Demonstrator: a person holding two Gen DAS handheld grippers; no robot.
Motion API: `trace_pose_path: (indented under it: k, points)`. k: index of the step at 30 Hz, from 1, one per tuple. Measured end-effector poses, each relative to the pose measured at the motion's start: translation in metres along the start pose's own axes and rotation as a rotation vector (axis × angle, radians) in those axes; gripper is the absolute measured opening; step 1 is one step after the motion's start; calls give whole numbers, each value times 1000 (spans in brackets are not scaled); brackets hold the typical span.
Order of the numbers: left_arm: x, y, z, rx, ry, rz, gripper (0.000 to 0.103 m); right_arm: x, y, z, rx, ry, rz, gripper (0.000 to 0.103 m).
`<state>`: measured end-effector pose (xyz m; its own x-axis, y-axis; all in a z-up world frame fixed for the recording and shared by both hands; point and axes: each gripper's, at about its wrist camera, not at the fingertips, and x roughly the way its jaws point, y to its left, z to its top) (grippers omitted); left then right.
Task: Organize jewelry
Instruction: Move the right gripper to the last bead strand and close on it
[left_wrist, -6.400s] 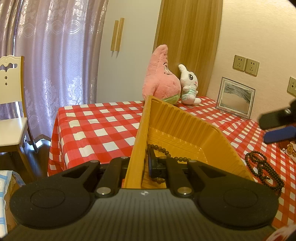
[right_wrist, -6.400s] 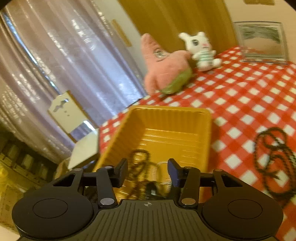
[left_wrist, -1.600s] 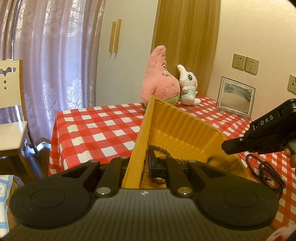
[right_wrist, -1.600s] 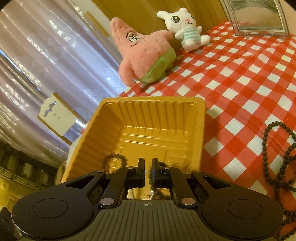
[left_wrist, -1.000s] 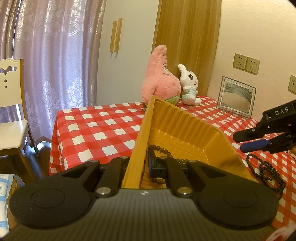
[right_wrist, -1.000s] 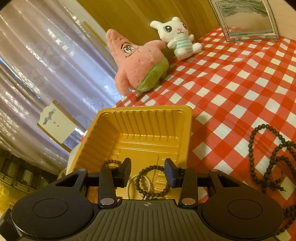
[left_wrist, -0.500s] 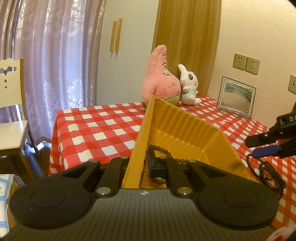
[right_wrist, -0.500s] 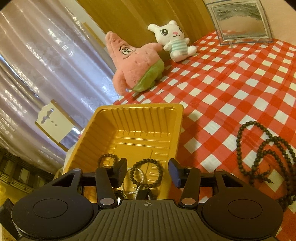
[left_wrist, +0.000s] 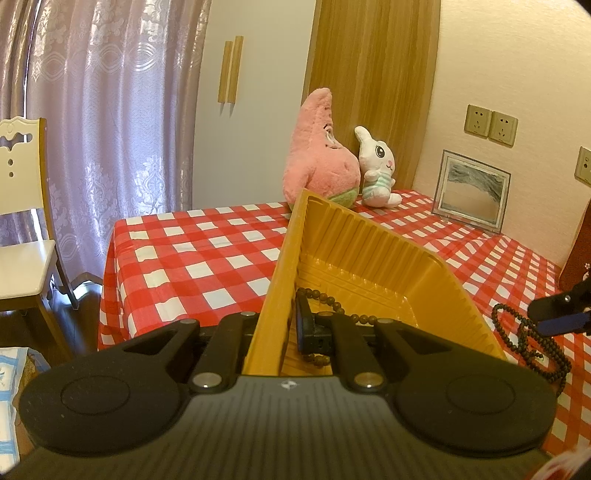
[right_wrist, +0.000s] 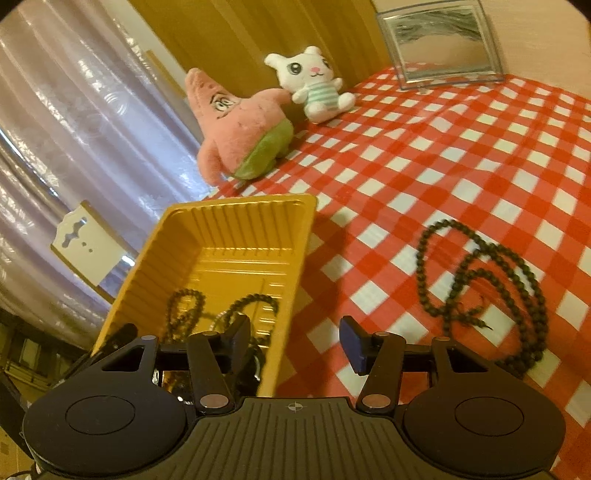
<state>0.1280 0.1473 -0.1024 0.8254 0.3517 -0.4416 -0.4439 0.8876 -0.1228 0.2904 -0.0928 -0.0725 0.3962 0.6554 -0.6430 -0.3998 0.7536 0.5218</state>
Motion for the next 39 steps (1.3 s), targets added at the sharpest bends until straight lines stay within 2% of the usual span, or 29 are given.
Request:
trace_pose_path:
  k: [9,24,29,32,39]
  points:
    - [-1,-1,-1,2,1,-2,9,-14,-23,-13,43,0,-69,54]
    - [-1,-1,-1,1,2,1,9,-44,-91,-24,107,-43,-329,54]
    - [-1,-1,-1,1,2,1,9,-44,-107,-28,158,-39,-348,54]
    - [-1,-1,-1,2,2,1,9,-40,-111,-30,180,-36,-362,54]
    - [0,0,-4,6,6,4,9,-23,-103,-30,173,-102,-473,54]
